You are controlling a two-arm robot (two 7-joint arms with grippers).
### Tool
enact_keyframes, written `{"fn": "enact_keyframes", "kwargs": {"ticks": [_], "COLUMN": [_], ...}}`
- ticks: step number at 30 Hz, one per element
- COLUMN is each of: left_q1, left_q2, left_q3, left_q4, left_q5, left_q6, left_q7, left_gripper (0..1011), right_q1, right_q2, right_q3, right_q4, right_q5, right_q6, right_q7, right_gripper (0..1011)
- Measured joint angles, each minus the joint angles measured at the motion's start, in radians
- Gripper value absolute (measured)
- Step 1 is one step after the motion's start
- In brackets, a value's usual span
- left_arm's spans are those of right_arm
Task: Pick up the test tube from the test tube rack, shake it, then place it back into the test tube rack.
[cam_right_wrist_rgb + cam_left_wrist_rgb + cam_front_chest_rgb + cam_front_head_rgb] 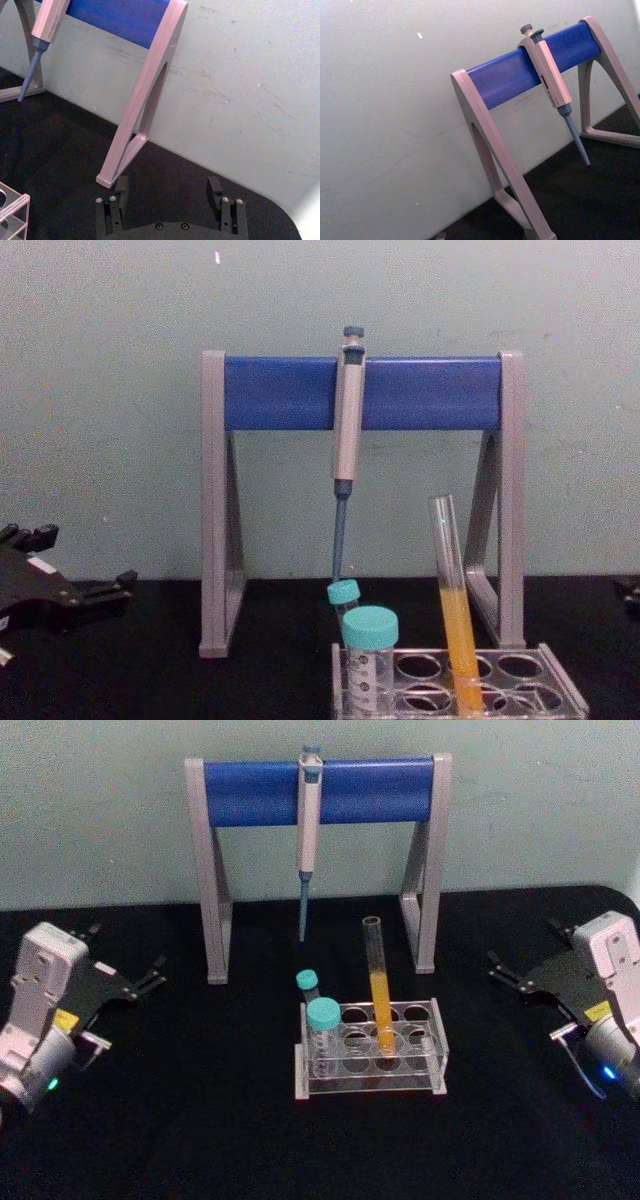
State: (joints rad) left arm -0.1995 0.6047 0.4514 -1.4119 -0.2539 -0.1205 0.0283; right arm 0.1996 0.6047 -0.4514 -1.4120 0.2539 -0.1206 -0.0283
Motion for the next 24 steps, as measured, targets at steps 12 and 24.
{"fn": "enact_keyframes", "kwargs": {"ticks": [12, 24], "left_q1": [0.000, 0.000], "left_q2": [0.000, 0.000], "left_q3": [0.000, 0.000], "left_q4": [0.000, 0.000], "left_q5": [0.000, 0.000], "left_q6": [0.000, 0.000], "left_q7": [0.000, 0.000], "left_gripper": [1001, 1001], "right_q1": [0.000, 0.000], "right_q2": [0.000, 0.000], "right_q3": [0.000, 0.000], "right_q4": [0.000, 0.000], "right_q5": [0.000, 0.000], "right_q6": [0.000, 0.000], "right_q7": [0.000, 0.000], "right_gripper": [1000, 1000]}}
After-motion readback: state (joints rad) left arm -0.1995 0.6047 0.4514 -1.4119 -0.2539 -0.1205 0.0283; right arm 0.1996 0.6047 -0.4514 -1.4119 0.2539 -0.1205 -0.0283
